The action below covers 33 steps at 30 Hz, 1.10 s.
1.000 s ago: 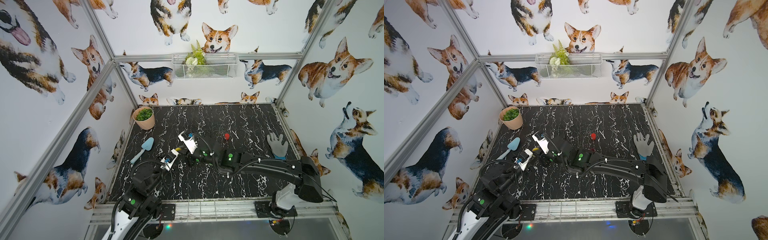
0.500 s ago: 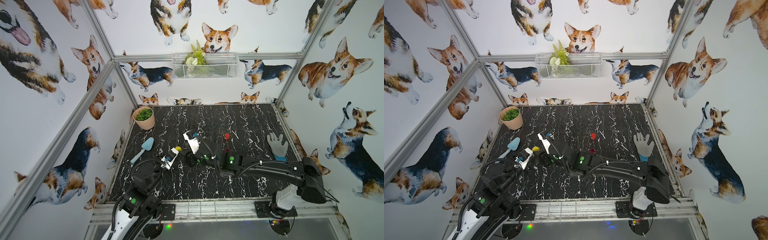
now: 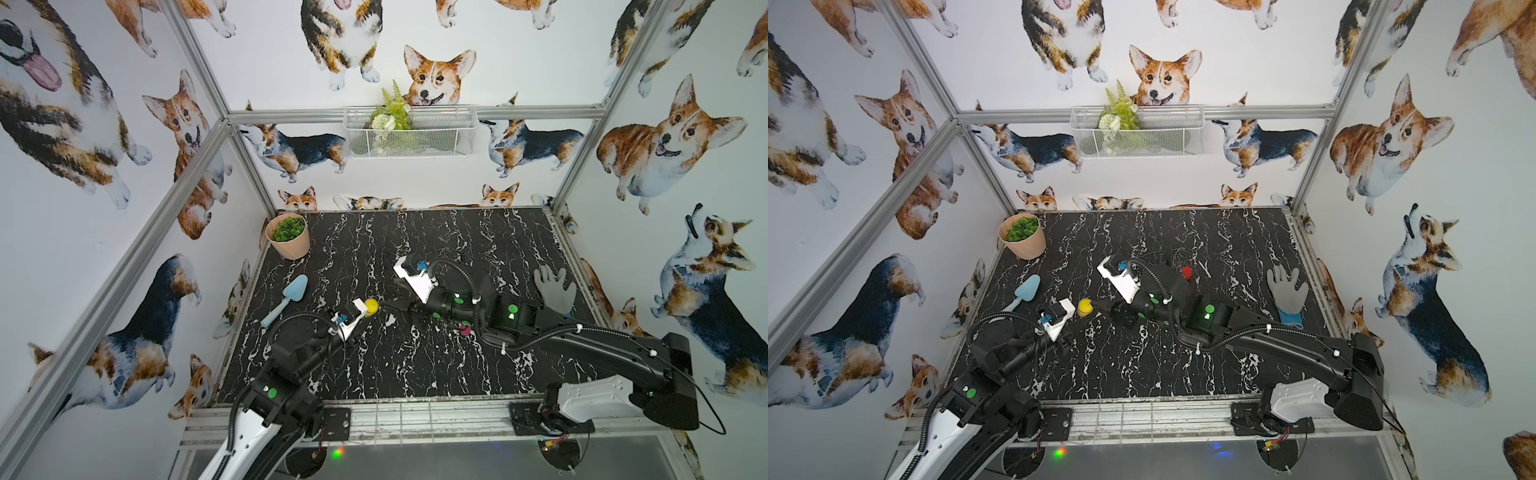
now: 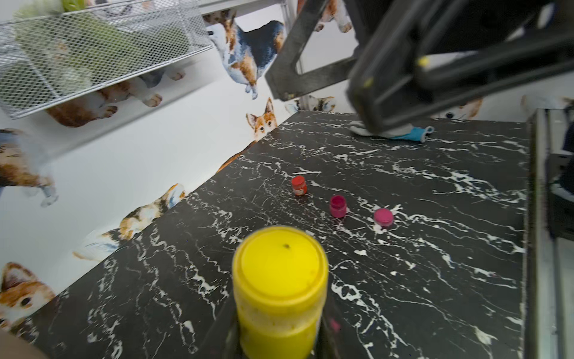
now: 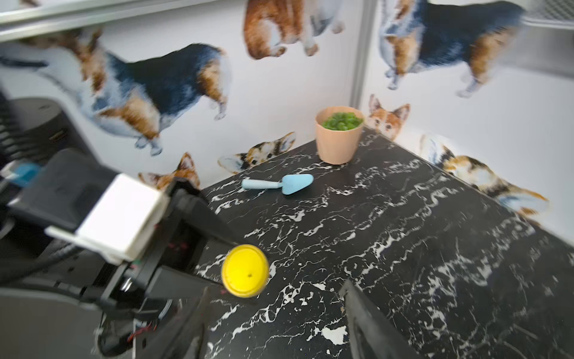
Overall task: Close the paint jar lid
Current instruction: Screw the lid onto the paint jar.
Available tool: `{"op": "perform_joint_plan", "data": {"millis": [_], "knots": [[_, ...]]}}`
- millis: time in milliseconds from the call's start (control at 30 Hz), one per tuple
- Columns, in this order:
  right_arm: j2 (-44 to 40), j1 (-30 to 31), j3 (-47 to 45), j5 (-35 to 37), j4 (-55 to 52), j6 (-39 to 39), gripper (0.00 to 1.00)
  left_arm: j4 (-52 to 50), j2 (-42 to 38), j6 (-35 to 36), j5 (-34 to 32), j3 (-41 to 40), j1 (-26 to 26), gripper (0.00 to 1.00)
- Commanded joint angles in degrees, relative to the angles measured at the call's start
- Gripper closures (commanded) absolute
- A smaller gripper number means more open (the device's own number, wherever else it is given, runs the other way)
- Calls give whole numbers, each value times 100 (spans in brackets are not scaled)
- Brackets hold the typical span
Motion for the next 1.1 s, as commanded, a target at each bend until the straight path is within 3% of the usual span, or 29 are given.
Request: {"op": "perform_joint_plan", "data": {"millis": [0, 333, 500, 967, 1067], "knots": [[60, -22, 100, -949, -607, -1322, 35, 297, 13, -104, 764, 4, 5, 69], [608, -23, 384, -1033, -512, -1277, 36, 297, 11, -96, 728, -5, 3, 68], [728, -25, 477, -1059, -521, -1238, 49, 297, 3, -87, 699, -5, 5, 68], [627, -150, 524, -1478, -488, -1296, 48, 289, 6, -87, 721, -5, 5, 69], [706, -163, 606, -1538, -603, -1305, 57, 296, 11, -87, 717, -5, 5, 68]]}}
